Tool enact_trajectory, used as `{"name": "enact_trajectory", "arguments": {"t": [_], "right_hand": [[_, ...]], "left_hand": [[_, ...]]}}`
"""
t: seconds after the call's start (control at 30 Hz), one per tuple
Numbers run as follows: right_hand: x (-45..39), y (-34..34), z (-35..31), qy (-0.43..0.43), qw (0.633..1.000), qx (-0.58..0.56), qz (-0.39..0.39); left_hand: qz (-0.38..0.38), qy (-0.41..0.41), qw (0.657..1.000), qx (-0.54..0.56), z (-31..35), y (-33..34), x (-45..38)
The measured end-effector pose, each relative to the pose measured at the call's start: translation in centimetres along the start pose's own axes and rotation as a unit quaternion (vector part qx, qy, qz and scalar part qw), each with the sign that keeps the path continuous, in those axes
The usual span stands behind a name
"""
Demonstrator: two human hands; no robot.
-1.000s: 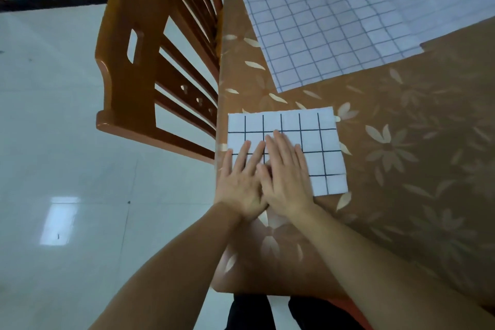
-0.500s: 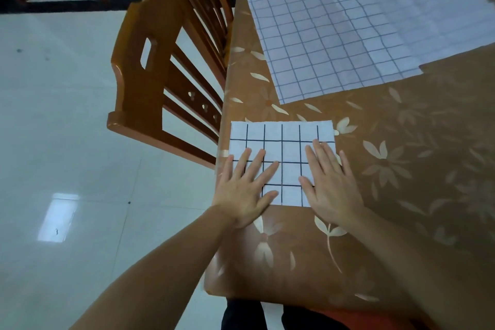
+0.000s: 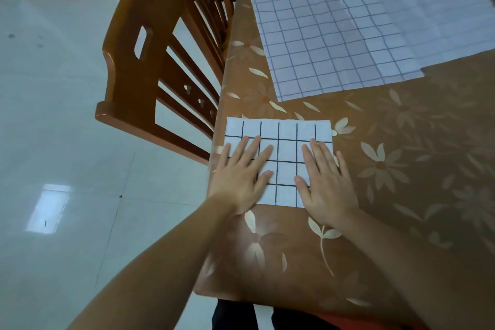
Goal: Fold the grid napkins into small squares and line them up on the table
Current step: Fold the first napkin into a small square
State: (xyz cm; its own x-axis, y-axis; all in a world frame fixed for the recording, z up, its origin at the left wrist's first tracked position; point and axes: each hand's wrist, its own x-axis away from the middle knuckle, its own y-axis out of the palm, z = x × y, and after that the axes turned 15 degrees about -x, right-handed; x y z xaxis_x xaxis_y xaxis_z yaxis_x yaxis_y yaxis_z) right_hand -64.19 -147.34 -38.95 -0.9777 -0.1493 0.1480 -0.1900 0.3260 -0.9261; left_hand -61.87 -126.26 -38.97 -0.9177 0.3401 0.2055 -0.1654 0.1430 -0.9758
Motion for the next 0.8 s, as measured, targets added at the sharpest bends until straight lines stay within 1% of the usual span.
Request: {"name": "enact_trajectory", "arguments": {"t": [0.13, 0.2, 0.27, 0.33, 0.4, 0.43, 0.53, 0.57, 0.63, 0.73, 0.8], "right_hand": [[0.0, 0.0, 0.1, 0.002, 1.0, 0.001, -0.006], [0.0, 0.0, 0.1, 0.0, 1.0, 0.004, -0.007], [0.0, 0.0, 0.2, 0.0, 1.0, 0.003, -0.004], [0.2, 0.0, 0.2, -0.002, 1.0, 0.002, -0.005], [0.2, -0.2, -0.1, -0.007, 1.0, 0.002, -0.008], [0.2, -0.3, -0.2, -0.007, 1.0, -0.002, -0.011], [0.3, -1.1, -0.6, -0.005, 1.0, -0.013, -0.019], [0.5, -1.5, -0.6, -0.019, 1.0, -0.013, -0.017], [1.7, -2.6, -0.4, -0.101, 0.995, -0.006, 0.0], [3.5, -3.8, 1.3, -0.253, 0.967, 0.041, -0.004], [3.8, -4.1, 2.6, -0.297, 0.95, 0.094, -0.006]], "left_hand": [[-0.009, -0.03, 1.0, -0.003, -2.2, 0.0, 1.0], [0.002, -0.039, 0.999, 0.002, -2.3, -0.2, 1.7], [0.035, -0.011, 0.999, -0.002, -2.1, -0.6, 2.7], [0.083, 0.046, 0.995, 0.003, -1.2, -0.8, 4.0], [0.132, 0.081, 0.988, 0.019, 0.1, -0.8, 5.0], [0.138, 0.084, 0.987, 0.027, 0.9, -0.8, 5.3], [0.123, 0.065, 0.989, 0.048, 2.6, -1.1, 5.9], [0.121, 0.06, 0.99, 0.051, 2.8, -1.2, 6.0], [0.118, 0.055, 0.99, 0.051, 2.9, -1.2, 6.1], [0.102, 0.035, 0.993, 0.046, 3.3, -1.4, 6.1], [0.084, 0.022, 0.995, 0.047, 3.6, -1.6, 6.1]]}}
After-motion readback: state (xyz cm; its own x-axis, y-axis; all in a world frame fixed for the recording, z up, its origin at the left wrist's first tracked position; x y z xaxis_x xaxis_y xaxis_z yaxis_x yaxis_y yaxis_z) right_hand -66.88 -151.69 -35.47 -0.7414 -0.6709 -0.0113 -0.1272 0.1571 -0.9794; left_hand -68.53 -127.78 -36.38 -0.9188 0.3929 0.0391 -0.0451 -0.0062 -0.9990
